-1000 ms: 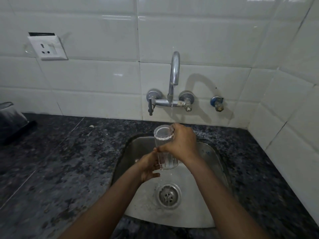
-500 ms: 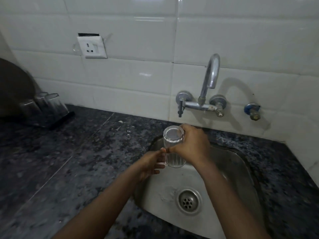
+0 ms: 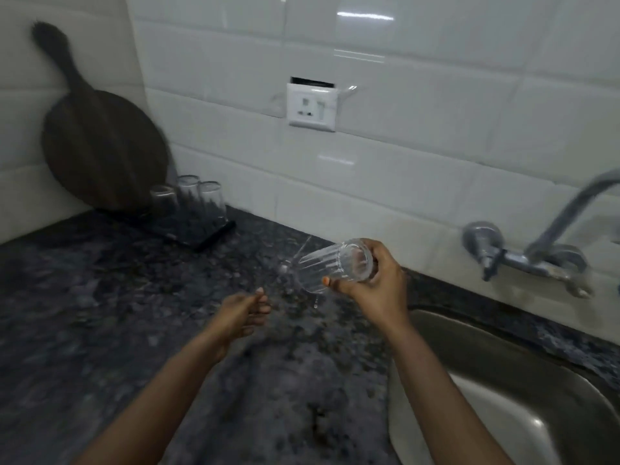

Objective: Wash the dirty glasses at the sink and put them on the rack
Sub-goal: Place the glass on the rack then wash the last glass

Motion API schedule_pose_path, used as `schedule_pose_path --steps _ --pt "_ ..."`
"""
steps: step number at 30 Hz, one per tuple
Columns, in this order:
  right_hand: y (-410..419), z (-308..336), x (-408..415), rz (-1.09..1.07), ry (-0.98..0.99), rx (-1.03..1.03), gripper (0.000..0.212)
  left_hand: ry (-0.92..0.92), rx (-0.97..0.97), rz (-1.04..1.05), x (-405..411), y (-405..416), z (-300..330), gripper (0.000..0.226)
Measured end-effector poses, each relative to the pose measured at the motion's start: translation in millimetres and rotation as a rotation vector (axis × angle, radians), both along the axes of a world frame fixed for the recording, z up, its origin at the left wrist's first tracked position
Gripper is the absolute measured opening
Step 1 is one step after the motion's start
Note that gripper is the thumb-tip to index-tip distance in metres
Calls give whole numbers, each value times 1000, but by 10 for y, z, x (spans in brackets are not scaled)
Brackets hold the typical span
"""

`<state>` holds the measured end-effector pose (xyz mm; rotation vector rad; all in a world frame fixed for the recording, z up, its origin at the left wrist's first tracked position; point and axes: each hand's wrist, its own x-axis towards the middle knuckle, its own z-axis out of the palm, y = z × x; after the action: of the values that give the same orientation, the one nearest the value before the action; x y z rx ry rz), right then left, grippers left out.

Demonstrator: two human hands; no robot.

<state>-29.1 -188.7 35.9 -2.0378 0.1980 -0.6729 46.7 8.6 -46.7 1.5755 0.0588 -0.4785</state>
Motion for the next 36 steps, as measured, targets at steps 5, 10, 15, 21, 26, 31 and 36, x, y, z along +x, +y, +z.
schedule_pose_path --steps 5,10,15,21,26,31,36 --pt "790 -25 647 193 -43 51 64 -182 160 271 448 1129 -192 28" --pt "1467 -29 1244 253 -54 27 65 -344 555 375 679 1829 -299 24" --pt "1870 -102 1766 252 -14 32 66 -459 763 391 1006 2135 -524 20" --pt "2096 -120 2330 205 115 2 68 -559 848 449 1157 2193 -766 47" --pt "2169 -180 2773 176 233 -113 74 -548 847 444 1170 2157 -788 44" --pt "2255 -198 3015 263 383 -100 74 -556 895 406 1212 2163 -850 54" --pt "2286 -184 3246 240 465 -206 74 -541 885 400 1201 2144 -827 55"
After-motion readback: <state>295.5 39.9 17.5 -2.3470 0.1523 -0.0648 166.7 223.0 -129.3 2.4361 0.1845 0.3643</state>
